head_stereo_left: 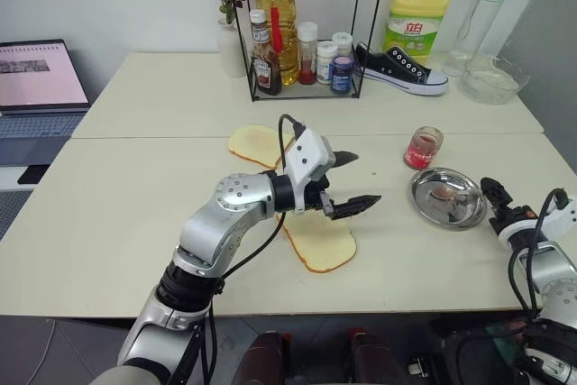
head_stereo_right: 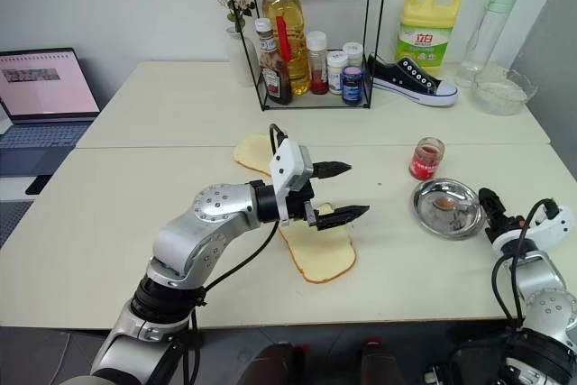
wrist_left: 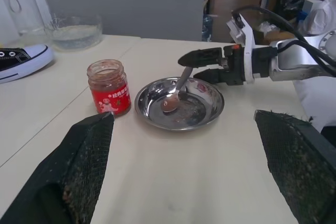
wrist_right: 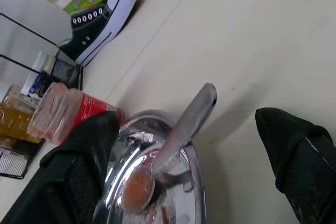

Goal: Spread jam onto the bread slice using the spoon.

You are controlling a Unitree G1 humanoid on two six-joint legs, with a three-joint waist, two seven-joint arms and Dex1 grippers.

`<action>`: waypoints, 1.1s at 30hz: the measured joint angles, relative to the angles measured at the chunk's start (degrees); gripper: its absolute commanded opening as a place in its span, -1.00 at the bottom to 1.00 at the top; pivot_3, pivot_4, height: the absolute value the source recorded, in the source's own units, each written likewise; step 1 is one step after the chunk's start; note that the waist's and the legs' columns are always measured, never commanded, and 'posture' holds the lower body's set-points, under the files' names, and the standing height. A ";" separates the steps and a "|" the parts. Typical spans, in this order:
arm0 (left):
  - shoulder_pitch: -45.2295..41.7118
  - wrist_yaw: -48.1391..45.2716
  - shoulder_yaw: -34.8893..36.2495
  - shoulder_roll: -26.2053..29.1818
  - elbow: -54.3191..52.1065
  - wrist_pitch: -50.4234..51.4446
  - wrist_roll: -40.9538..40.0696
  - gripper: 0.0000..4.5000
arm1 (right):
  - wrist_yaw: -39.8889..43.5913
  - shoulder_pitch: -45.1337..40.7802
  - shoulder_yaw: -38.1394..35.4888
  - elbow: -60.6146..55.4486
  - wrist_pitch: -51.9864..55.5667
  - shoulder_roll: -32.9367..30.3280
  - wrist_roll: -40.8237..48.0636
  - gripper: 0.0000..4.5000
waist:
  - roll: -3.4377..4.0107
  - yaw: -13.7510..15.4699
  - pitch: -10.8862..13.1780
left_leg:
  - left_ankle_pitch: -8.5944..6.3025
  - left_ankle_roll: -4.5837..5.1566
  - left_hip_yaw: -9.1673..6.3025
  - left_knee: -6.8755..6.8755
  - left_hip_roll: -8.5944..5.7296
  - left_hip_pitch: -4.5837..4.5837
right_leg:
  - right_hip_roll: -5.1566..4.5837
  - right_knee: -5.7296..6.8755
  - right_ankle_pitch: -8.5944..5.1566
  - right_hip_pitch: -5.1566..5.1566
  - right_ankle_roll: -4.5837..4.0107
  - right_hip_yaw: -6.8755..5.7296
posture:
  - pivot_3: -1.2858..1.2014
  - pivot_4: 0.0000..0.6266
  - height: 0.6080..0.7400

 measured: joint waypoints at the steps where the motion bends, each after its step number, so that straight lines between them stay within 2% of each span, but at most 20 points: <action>1: 0.16 0.16 0.00 0.07 -0.44 0.31 -0.04 0.98 | 0.38 -0.76 -0.05 1.30 -0.72 0.02 0.01 1.00 | 0.00 -0.04 0.00 | 0.00 0.00 0.01 0.00 0.00 0.01 | 0.00 0.00 0.00 0.00 0.00 0.01 | 0.03 -0.52 1.00; 15: -1.26 0.59 0.19 2.41 0.30 1.31 0.34 0.98 | 5.47 -4.80 0.03 8.66 -3.66 -0.08 0.07 1.00 | -0.01 -1.01 0.00 | 0.00 0.00 0.00 -0.01 0.01 0.03 | 0.01 -0.02 0.00 0.03 0.00 0.00 | 0.03 -0.52 1.00; 18: -1.26 0.55 0.19 2.60 0.31 1.31 0.30 1.00 | 6.19 -4.84 0.08 9.42 -3.39 -0.27 0.03 0.72 | -0.01 -1.03 0.00 | 0.00 0.00 0.00 -0.01 0.02 0.03 | 0.01 -0.02 0.00 0.03 0.00 0.01 | 0.03 -0.52 1.00; 29: -1.28 0.95 0.20 2.99 0.25 1.31 0.30 1.00 | 8.34 -6.78 2.22 10.90 -2.49 -1.79 -0.60 -0.99 | -0.04 -1.11 -0.02 | 0.00 0.00 -0.01 -0.02 0.03 0.03 | 0.01 -0.03 0.00 0.03 0.00 0.00 | 0.03 -0.52 1.00; 33: -0.97 1.35 0.20 2.83 -0.14 1.31 0.29 1.00 | 8.66 -7.49 2.13 12.00 -2.66 -2.00 -0.08 -0.99 | -0.03 -1.10 -0.02 | 0.00 0.00 -0.03 -0.03 0.02 0.03 | 0.00 -0.04 0.00 0.04 0.00 -0.01 | 0.03 -0.52 1.00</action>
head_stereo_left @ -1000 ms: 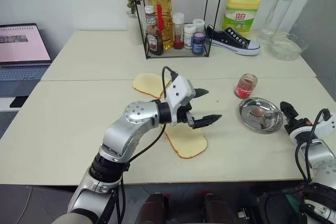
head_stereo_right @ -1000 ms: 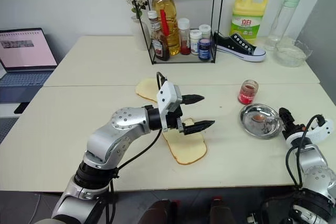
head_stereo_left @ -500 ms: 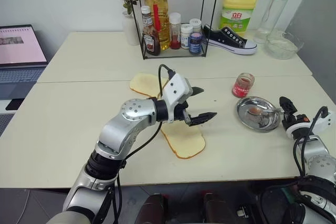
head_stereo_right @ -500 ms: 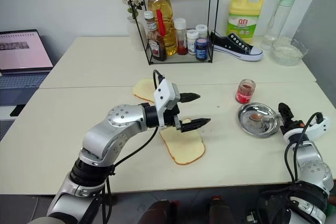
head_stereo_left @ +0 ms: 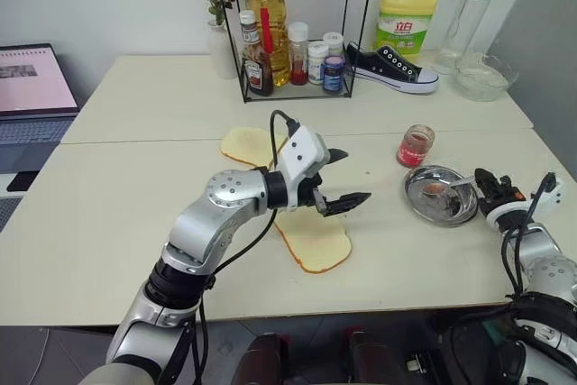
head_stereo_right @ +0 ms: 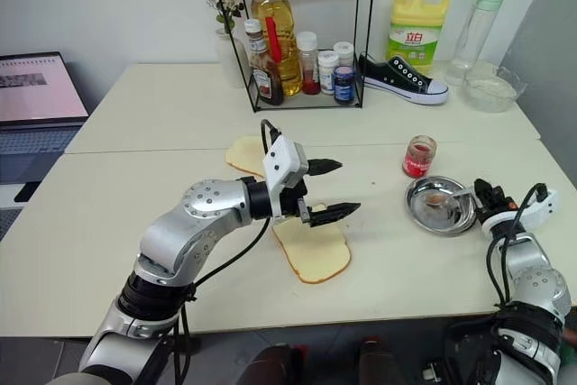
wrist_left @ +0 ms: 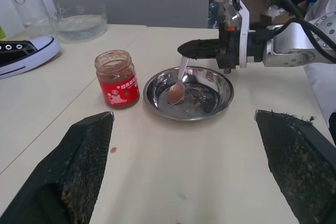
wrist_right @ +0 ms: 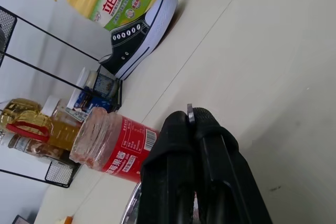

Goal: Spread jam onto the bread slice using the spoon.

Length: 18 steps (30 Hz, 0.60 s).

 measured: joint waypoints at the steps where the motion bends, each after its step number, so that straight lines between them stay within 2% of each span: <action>1: 0.13 0.17 0.00 -0.01 0.00 0.00 0.00 1.00 | 0.02 -0.02 0.00 0.07 -0.03 -0.03 0.01 -0.99 | 0.00 0.00 0.00 | 0.00 0.00 0.00 0.00 0.00 0.00 | 0.00 0.00 0.00 0.00 0.00 0.00 | 0.03 -0.52 1.00; 7: 0.24 0.74 0.00 0.00 -0.04 0.01 -0.05 1.00 | -0.06 0.34 -0.02 -0.63 0.45 -0.07 0.20 -0.99 | 0.00 0.01 0.00 | 0.00 0.00 0.00 0.00 0.00 0.00 | -0.01 0.00 0.00 0.00 0.00 0.00 | 0.03 -0.52 1.00; 11: 0.12 0.22 1.74 1.15 0.35 -0.16 -0.58 1.00 | -3.21 2.20 0.79 -9.76 5.46 -0.32 2.49 -0.99 | 0.06 0.01 0.04 | 0.00 0.00 0.01 0.00 0.00 -0.08 | -0.01 0.03 0.00 -0.11 0.00 0.03 | 0.03 -0.52 1.00; 14: -0.20 -1.25 4.29 3.02 1.03 -0.49 -1.21 1.00 | -5.61 1.21 1.90 -16.75 8.96 -3.79 4.21 -0.99 | 0.12 -0.03 0.07 | 0.00 0.00 0.02 -0.01 0.00 -0.13 | -0.01 0.02 0.00 -0.17 0.00 0.02 | 0.03 -0.52 1.00; 18: -0.80 -3.54 5.15 4.19 3.60 -2.50 -1.16 1.00 | -5.71 -4.28 6.51 -22.32 11.14 -10.87 2.60 -0.99 | 0.14 0.01 0.10 | 0.00 0.00 -0.01 -0.01 -0.01 -0.13 | 0.00 -0.01 0.00 -0.15 0.01 -0.03 | 0.03 -0.52 1.00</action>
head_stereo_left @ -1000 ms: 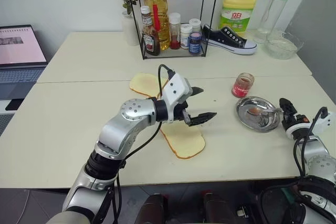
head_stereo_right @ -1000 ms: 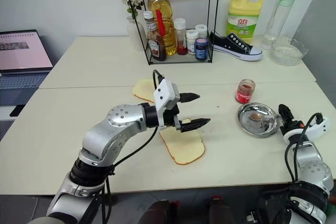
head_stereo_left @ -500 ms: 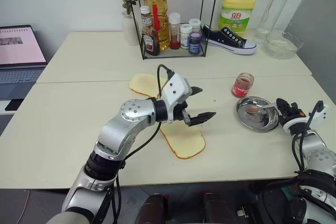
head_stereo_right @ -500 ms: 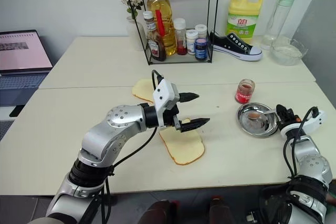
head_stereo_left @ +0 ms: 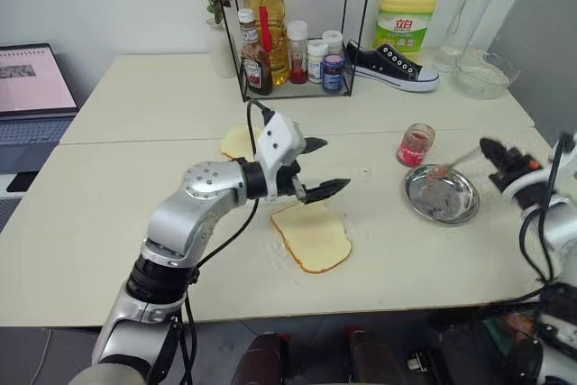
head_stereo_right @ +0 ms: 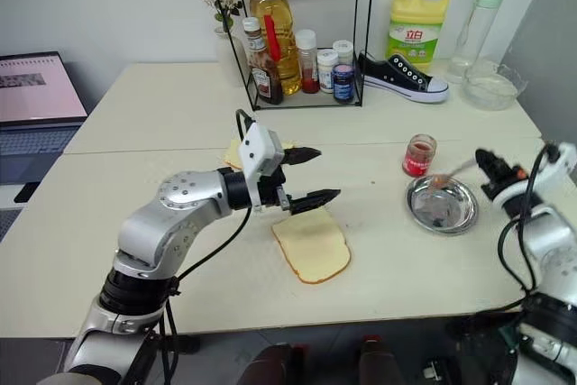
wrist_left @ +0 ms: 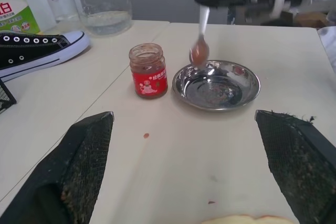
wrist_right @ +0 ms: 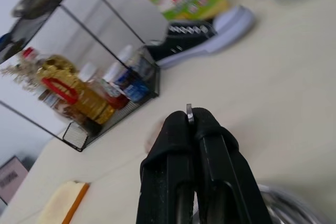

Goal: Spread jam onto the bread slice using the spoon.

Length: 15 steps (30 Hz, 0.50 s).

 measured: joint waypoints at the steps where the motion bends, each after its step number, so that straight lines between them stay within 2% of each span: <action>1: -0.51 -0.31 0.01 -0.16 1.15 -0.78 0.17 1.00 | 0.16 -1.68 1.63 -0.03 0.17 -1.13 -1.11 -0.99 | 0.00 0.00 0.00 | 0.00 0.00 0.01 0.00 -0.01 0.00 | 0.00 0.00 0.00 0.00 0.00 0.01 | 0.03 -0.52 1.00; 9: -5.66 -0.87 -0.40 -3.92 10.07 -7.03 2.91 1.00 | 4.76 -13.36 15.29 5.79 -6.80 -3.85 -16.83 -0.99 | -0.02 0.17 0.01 | 0.00 0.00 0.03 0.02 -0.04 -0.07 | -0.03 -0.04 0.00 -0.03 0.00 0.01 | 0.03 -0.52 1.00; 15: -6.75 -1.46 -0.38 -4.64 12.43 -9.03 3.80 1.00 | 7.92 -17.17 20.75 16.37 -14.26 -3.85 -28.07 -0.99 | -0.02 0.08 0.02 | 0.01 -0.01 0.07 0.00 -0.02 -0.08 | -0.03 -0.01 0.00 -0.11 0.00 0.05 | 0.03 -0.52 1.00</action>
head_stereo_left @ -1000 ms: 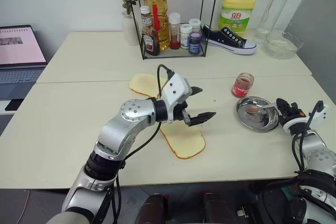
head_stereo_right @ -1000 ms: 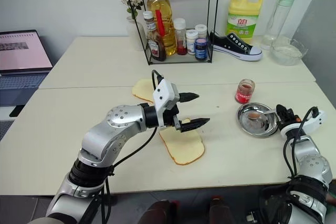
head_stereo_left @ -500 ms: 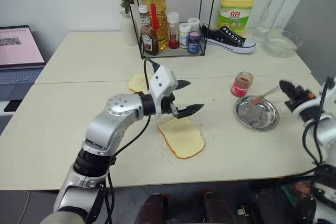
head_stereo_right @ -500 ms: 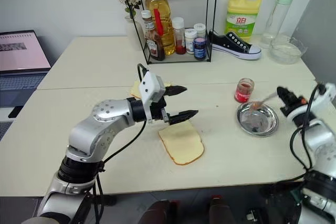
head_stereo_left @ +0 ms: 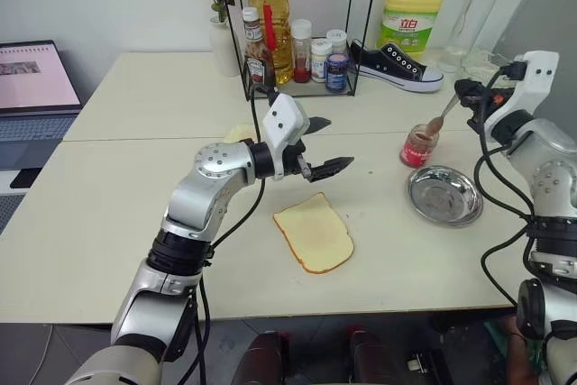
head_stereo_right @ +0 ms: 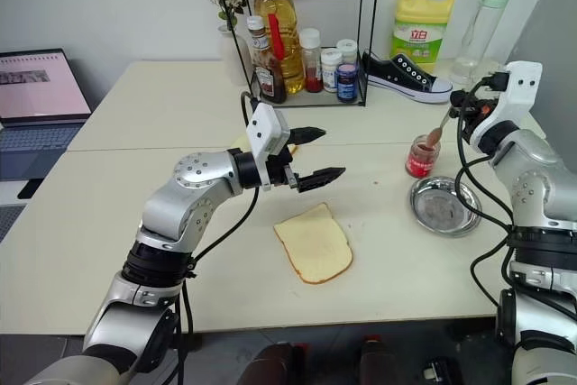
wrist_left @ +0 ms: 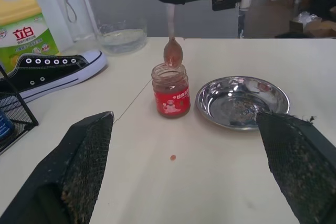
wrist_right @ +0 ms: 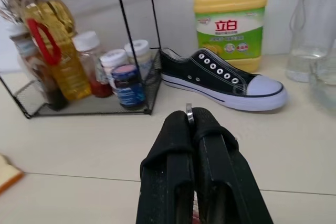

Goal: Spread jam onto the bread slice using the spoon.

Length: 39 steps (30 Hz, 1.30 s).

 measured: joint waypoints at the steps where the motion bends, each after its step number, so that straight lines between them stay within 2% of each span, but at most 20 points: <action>1: 0.00 -0.05 0.00 -0.10 0.00 -0.04 0.06 1.00 | 0.43 -0.51 0.35 1.32 -0.80 0.04 -1.44 -0.99 | 0.00 -0.01 0.00 | 0.00 0.00 0.00 0.00 0.00 -0.01 | 0.00 0.00 0.00 -0.01 0.00 0.00 | 0.03 -0.52 1.00; 9: 0.32 0.03 0.09 -0.07 -0.16 -0.05 0.72 1.00 | 3.78 -2.32 0.74 5.28 -4.20 0.81 -6.17 -0.99 | 0.00 -0.01 0.00 | 0.00 0.00 -0.02 0.01 0.00 0.00 | 0.00 0.01 0.00 0.00 0.00 -0.01 | 0.03 -0.52 1.00; 20: 0.34 0.03 0.19 0.03 -0.45 0.20 0.78 1.00 | 7.07 -3.24 6.96 9.45 -10.37 3.58 -15.18 -0.99 | 0.00 0.00 0.00 | 0.01 -0.01 -0.02 0.01 -0.01 0.00 | -0.02 0.02 0.00 -0.01 0.00 -0.01 | 0.03 -0.52 1.00; 28: 0.35 0.63 0.19 0.09 -0.80 0.35 0.83 1.00 | 8.20 -2.81 7.17 9.62 -11.08 5.06 -16.80 -0.99 | 0.00 -0.09 0.00 | 0.01 -0.03 -0.04 0.01 -0.01 0.00 | -0.01 0.02 0.00 -0.01 0.00 -0.02 | 0.03 -0.52 1.00; 32: 0.35 0.77 0.19 0.34 -0.87 0.35 0.94 1.00 | 7.76 -2.74 5.91 10.02 -9.68 6.01 -16.44 -0.99 | 0.00 -0.08 0.00 | 0.02 -0.03 -0.04 0.01 0.00 0.00 | -0.01 0.02 0.00 -0.01 0.00 -0.02 | 0.03 -0.52 1.00; 39: 0.31 0.77 0.19 0.35 -0.82 0.18 1.17 1.00 | 4.38 -3.58 -1.47 11.23 -3.36 8.00 -11.33 -0.99 | 0.00 -0.07 0.00 | 0.01 -0.03 -0.03 0.01 0.00 0.00 | -0.01 0.03 0.00 -0.01 0.00 -0.01 | 0.03 -0.52 1.00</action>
